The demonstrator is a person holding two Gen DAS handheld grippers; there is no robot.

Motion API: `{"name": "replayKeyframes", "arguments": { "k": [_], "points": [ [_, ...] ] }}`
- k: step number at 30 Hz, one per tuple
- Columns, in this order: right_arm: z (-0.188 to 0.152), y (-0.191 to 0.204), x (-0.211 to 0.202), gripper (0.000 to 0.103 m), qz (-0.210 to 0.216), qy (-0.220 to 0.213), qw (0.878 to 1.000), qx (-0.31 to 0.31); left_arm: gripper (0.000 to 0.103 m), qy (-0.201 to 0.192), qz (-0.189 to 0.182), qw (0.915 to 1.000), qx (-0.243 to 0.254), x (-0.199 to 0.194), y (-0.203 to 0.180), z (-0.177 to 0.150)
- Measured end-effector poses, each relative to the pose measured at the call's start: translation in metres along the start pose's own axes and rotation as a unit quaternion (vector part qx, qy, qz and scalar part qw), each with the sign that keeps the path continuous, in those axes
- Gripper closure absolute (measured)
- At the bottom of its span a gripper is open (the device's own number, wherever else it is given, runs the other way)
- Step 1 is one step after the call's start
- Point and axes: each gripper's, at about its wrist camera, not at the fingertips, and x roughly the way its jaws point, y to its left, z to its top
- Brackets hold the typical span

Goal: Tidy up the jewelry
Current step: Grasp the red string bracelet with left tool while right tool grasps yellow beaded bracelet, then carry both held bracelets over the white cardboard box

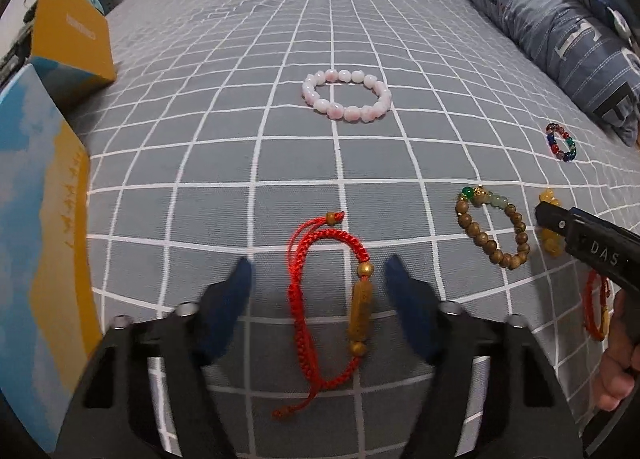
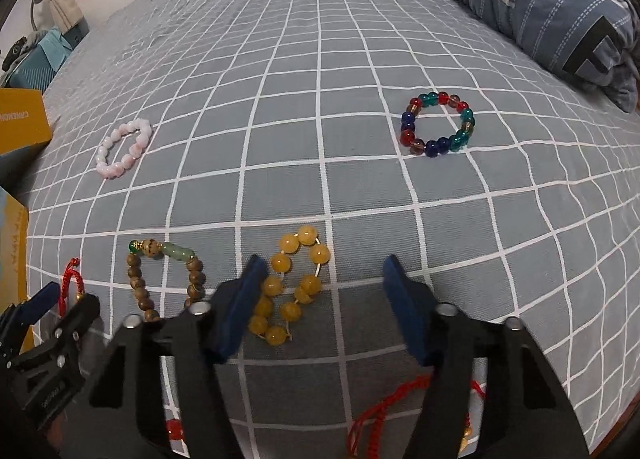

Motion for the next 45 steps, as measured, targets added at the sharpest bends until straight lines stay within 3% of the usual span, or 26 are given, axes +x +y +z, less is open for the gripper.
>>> {"name": "replayKeyframes", "arguments": {
  "k": [3,5,7,24,45],
  "points": [
    [-0.001,-0.004,-0.001,0.070,0.002,0.001,1.000,0.007,0.064,-0.003,0.010,0.9999,0.000,-0.003,0.004,0.000],
    [-0.003,-0.008,-0.003,0.081,0.003,0.002,1.000,0.013,0.085,-0.004,0.004,1.0000,0.000,-0.004,0.005,0.000],
    [-0.003,-0.010,-0.004,0.094,0.005,0.002,1.000,0.017,0.095,-0.006,-0.008,0.9999,-0.002,-0.006,0.004,-0.001],
    [-0.009,-0.007,-0.044,0.094,0.014,-0.055,0.998,0.018,0.095,-0.065,-0.032,0.9974,-0.003,-0.038,0.008,-0.004],
    [-0.024,0.025,-0.116,0.094,0.022,-0.116,0.993,-0.018,0.095,-0.115,-0.023,0.9930,-0.008,-0.112,0.027,-0.017]
  ]
}}
